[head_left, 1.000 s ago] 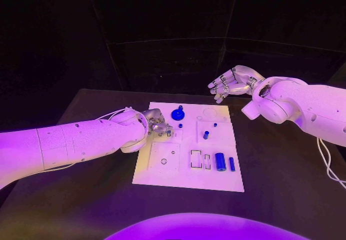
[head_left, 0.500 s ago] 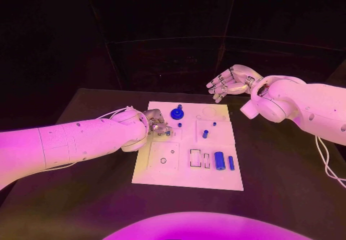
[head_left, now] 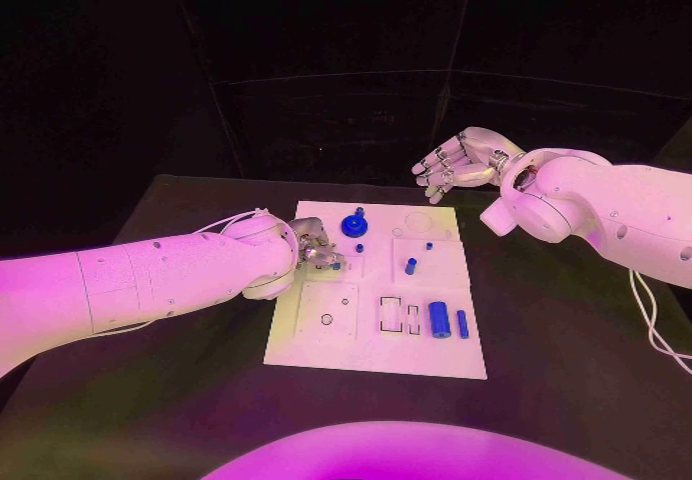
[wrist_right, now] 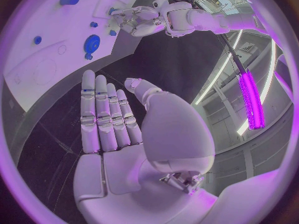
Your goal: Assemble the parts on the task board
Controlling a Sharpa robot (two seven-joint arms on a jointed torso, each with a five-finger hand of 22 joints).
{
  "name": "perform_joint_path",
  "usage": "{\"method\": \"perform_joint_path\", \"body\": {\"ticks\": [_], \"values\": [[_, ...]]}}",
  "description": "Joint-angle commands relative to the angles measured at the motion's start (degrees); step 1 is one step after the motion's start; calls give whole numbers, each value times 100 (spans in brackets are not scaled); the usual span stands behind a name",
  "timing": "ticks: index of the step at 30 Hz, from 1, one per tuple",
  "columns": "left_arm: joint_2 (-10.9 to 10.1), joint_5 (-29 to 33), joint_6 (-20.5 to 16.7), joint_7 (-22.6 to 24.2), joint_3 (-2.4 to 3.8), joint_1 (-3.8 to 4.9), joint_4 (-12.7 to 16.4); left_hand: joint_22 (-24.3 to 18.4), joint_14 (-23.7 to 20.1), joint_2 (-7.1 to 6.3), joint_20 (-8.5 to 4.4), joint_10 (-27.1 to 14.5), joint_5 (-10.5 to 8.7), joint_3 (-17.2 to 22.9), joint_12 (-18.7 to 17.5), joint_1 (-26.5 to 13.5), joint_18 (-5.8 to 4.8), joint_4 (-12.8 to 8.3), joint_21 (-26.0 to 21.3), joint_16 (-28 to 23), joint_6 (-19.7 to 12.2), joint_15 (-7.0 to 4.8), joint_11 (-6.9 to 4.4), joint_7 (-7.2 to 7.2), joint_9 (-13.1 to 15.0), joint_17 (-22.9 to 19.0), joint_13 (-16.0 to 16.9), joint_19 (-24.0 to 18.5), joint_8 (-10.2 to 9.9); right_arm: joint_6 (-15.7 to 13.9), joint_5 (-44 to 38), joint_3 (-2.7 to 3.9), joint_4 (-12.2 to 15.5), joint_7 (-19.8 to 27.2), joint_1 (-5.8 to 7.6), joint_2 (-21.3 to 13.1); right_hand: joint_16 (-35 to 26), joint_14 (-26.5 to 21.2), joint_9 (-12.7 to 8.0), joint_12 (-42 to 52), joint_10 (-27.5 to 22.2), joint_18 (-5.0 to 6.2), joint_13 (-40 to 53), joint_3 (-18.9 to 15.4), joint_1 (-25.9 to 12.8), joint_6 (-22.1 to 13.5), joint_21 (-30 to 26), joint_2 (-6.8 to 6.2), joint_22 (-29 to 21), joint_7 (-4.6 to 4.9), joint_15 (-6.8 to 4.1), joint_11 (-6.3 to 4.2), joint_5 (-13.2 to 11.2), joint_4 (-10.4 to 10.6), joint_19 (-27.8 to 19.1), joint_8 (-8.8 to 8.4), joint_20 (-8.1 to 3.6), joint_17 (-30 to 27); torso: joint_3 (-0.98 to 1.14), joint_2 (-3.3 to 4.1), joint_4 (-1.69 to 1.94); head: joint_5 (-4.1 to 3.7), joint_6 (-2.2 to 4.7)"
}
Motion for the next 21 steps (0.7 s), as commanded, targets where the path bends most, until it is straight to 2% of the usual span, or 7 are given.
{"method": "perform_joint_path", "body": {"ticks": [1,6,21], "values": [[-13,-44,280,-126,-22,-20,4,3,566,-34,-5,36,12,837,24,42,-72,-796,19,24,-16,-24,4,-46,1,1380,5,40,33,66,-1,2,3,22,13,6,-17,-31,3,-29,-30,1,-3,-12,-71,-37,-35,5,-8,4,13,-10,-18,32,-33,-15,11,-5,-1,-2,5,-2,-22],[-35,-43,309,-134,-22,-20,32,13,567,-41,-6,39,13,839,29,41,-74,-797,25,27,-16,-24,3,-47,5,1386,11,44,37,91,63,2,8,11,12,6,-11,-28,4,-26,-35,3,-2,-14,-85,-39,-46,11,-14,4,13,-10,-17,45,-37,-12,15,-9,-3,-2,6,-20,-34],[-20,-41,345,-122,-21,-19,9,39,569,-47,-8,64,13,872,62,55,-78,-805,40,30,-11,-28,-4,-55,23,1392,53,55,58,103,93,2,4,6,12,14,-8,-27,5,-25,-39,5,-2,-15,-92,-40,-53,13,-18,3,13,-10,-17,51,-39,-11,17,-11,0,-1,2,-6,-48]]}}
